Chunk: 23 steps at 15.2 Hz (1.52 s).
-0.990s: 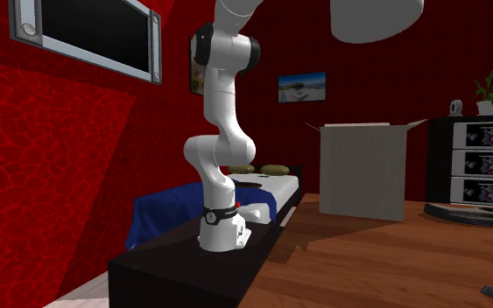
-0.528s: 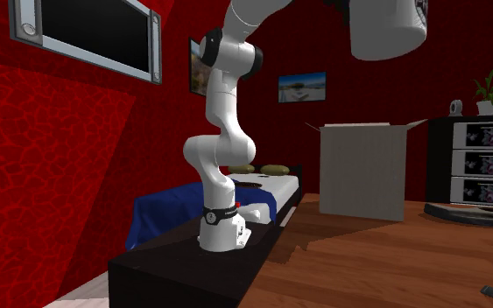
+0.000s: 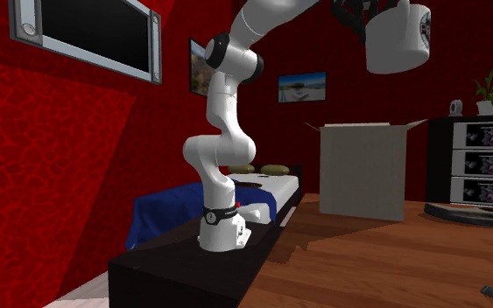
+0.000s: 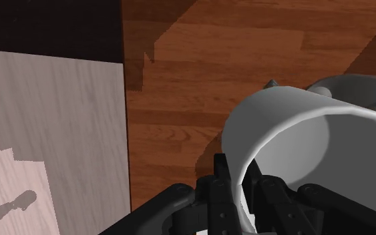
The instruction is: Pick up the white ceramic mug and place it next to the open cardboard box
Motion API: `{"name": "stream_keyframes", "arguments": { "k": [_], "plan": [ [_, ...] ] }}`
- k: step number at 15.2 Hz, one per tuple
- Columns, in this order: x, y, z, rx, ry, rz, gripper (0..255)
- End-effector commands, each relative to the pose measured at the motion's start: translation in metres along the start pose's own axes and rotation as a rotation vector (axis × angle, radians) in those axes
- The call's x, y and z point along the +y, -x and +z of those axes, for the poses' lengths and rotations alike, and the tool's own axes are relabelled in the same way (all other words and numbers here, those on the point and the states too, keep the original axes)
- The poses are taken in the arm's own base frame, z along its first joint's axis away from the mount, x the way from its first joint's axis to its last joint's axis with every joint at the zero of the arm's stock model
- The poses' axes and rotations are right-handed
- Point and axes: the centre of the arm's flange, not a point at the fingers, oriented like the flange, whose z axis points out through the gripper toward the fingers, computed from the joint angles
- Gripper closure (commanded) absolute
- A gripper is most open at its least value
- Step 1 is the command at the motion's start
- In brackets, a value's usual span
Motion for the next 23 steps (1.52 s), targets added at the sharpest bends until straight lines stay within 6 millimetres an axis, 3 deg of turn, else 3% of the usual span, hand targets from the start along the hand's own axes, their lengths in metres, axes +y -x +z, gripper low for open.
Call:
{"name": "stream_keyframes", "arguments": {
  "k": [1,5,23],
  "plan": [
    [-0.010,0.025,-0.003,0.000,0.000,0.002,255],
    [-0.031,0.075,-0.008,0.000,0.000,0.002,255],
    [-0.025,0.088,0.086,0.000,0.000,0.002,255]
  ]
}}
